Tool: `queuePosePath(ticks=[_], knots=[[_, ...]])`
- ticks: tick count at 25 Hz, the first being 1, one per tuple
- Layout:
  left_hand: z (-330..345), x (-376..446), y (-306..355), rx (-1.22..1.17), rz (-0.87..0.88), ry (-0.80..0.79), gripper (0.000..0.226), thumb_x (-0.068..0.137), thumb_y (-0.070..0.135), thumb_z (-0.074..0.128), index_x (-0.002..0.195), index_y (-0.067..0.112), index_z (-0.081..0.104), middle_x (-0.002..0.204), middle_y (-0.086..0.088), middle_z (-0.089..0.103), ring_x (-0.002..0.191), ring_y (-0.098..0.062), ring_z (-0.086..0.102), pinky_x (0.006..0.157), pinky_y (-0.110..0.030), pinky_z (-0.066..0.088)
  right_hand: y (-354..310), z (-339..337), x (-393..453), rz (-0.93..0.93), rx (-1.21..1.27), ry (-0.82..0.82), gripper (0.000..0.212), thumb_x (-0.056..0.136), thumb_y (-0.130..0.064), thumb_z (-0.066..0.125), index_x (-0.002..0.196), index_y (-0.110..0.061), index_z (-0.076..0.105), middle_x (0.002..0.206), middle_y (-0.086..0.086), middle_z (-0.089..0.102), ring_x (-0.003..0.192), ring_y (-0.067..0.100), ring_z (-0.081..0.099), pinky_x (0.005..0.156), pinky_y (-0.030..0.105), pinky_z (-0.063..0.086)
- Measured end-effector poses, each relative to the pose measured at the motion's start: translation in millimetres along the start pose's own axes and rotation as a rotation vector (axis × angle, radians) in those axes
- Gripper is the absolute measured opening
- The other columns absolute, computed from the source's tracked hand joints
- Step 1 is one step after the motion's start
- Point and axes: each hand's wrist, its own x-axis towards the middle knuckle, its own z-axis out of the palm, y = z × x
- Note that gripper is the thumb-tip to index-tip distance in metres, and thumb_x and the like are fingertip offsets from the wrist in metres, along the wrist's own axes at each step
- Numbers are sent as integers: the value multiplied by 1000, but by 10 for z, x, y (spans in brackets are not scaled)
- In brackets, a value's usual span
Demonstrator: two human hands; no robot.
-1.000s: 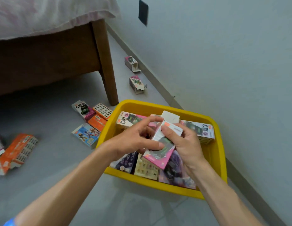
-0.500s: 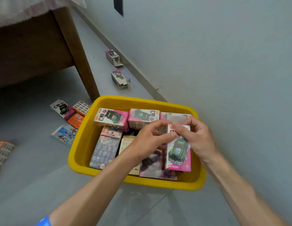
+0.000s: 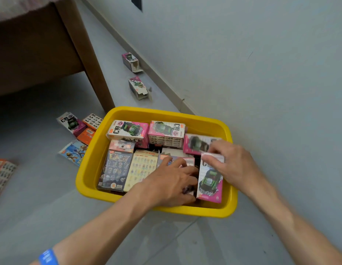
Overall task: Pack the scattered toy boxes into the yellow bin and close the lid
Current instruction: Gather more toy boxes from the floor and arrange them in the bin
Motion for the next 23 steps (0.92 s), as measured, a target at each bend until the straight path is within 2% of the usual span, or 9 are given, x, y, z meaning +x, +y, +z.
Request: queuePosePath(ticks=[2, 4, 8, 9, 12, 14, 17, 20, 23], knots=[[11, -24, -13, -25, -7, 6, 41, 87, 60, 50, 114, 35, 67, 145, 15, 46, 126, -19, 35, 106, -49, 27, 33, 38, 22, -26, -252, -156, 26, 95, -46, 57, 87, -24, 67, 84, -5, 65, 85, 19, 57, 91, 36, 33], [8, -49, -43, -58, 5, 31, 42, 85, 61, 56, 115, 34, 68, 145, 17, 49, 124, -18, 38, 101, -44, 33, 63, 64, 76, -24, -470, -291, 34, 97, -54, 45, 98, -29, 69, 93, -5, 67, 101, 18, 57, 96, 37, 22], [-5, -125, -69, -293, -72, 137, 45, 76, 48, 75, 113, 33, 55, 121, 13, 60, 106, -18, 52, 74, -33, 41, 34, 94, 6, 6, -383, -423, 46, 87, -64, 52, 126, -39, 59, 128, -9, 64, 127, 15, 48, 118, 44, 10], [0, -143, -86, -333, -115, 153, 49, 76, 45, 76, 116, 32, 51, 125, 10, 58, 108, -19, 53, 76, -33, 43, 10, 102, -12, 2, -390, -422, 49, 87, -64, 53, 130, -40, 56, 133, -11, 62, 131, 14, 45, 120, 45, 6], [55, -170, -132, -260, -119, 58, 66, 86, 50, 63, 145, 30, 39, 158, 7, 32, 136, -19, 36, 107, -39, 37, 27, 57, -23, -32, -308, -481, 51, 88, -64, 55, 135, -44, 49, 141, -16, 55, 137, 8, 39, 120, 40, -9], [54, -155, -119, -276, -105, 4, 69, 94, 55, 46, 155, 37, 21, 164, 8, 17, 142, -19, 24, 112, -41, 27, 56, -60, -19, -30, -164, -613, 56, 88, -61, 59, 139, -46, 43, 148, -20, 47, 142, 0, 29, 115, 31, -21], [50, -114, -118, -252, -130, -50, 66, 95, 67, 27, 155, 46, 10, 166, 10, 3, 148, -17, 8, 115, -51, 12, 57, -130, 50, -52, -252, -728, 62, 86, -60, 62, 142, -48, 38, 156, -19, 35, 147, 3, 20, 115, 38, -23], [4, -74, -184, -209, -205, -147, 76, 87, 78, 35, 154, 46, 16, 164, 19, -9, 151, -21, -4, 114, -58, 4, -19, -131, 83, -24, -280, -874, 82, 70, -75, 66, 141, -48, 34, 160, -17, 25, 151, 7, 9, 114, 44, -27], [-53, -26, -218, -211, -233, -174, 86, 82, 78, 48, 154, 44, 16, 163, 22, -12, 152, -25, -3, 114, -61, 7, -136, -108, 81, 5, -407, -887, 106, 58, -81, 67, 147, -47, 20, 165, -9, 12, 152, 16, 3, 118, 49, -18]])
